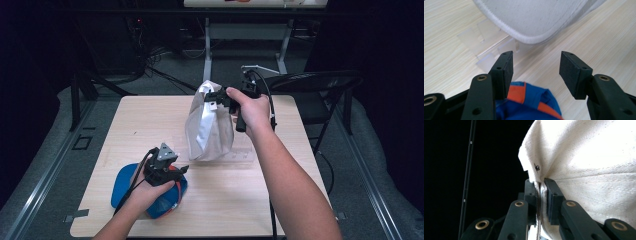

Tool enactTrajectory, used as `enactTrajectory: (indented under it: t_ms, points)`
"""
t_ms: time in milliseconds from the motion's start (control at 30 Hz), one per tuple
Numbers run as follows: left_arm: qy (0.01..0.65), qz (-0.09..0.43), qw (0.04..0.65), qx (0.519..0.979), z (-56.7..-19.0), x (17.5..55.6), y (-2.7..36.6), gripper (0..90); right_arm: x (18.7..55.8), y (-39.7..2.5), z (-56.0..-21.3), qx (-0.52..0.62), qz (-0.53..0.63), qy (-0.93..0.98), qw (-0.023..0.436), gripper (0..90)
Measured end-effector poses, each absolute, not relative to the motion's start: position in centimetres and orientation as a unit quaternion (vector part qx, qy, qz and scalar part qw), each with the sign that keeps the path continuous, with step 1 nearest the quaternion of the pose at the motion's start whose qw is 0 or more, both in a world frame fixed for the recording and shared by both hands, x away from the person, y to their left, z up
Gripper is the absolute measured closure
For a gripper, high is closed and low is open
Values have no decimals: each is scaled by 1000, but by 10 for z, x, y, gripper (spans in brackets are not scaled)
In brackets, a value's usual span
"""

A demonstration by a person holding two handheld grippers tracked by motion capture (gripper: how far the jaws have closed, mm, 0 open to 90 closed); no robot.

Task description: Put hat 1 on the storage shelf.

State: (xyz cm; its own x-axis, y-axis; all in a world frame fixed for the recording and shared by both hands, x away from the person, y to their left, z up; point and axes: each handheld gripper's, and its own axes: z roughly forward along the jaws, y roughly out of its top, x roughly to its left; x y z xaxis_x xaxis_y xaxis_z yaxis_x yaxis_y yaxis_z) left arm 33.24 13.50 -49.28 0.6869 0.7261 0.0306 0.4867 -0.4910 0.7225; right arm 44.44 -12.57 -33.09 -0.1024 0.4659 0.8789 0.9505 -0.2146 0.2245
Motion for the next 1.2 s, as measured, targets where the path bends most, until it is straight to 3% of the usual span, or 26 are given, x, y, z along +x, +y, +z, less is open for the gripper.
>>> enactTrajectory:
  t_ms: [367, 533, 767, 1200]
  points:
    - [354, 182, 337, 853, -495, 344, 106, 469, 444, -127, -332, -619, -476, -571, 255, 815]
    - [352, 192, 331, 854, -495, 348, 103, 649, 443, -128, -332, -618, -475, -572, 255, 815]
    - [349, 214, 323, 853, -490, 349, 115, 806, 442, -125, -332, -615, -475, -575, 257, 815]
    - [364, 178, 365, 838, -492, 359, 130, 828, 443, -113, -333, -610, -473, -582, 256, 816]
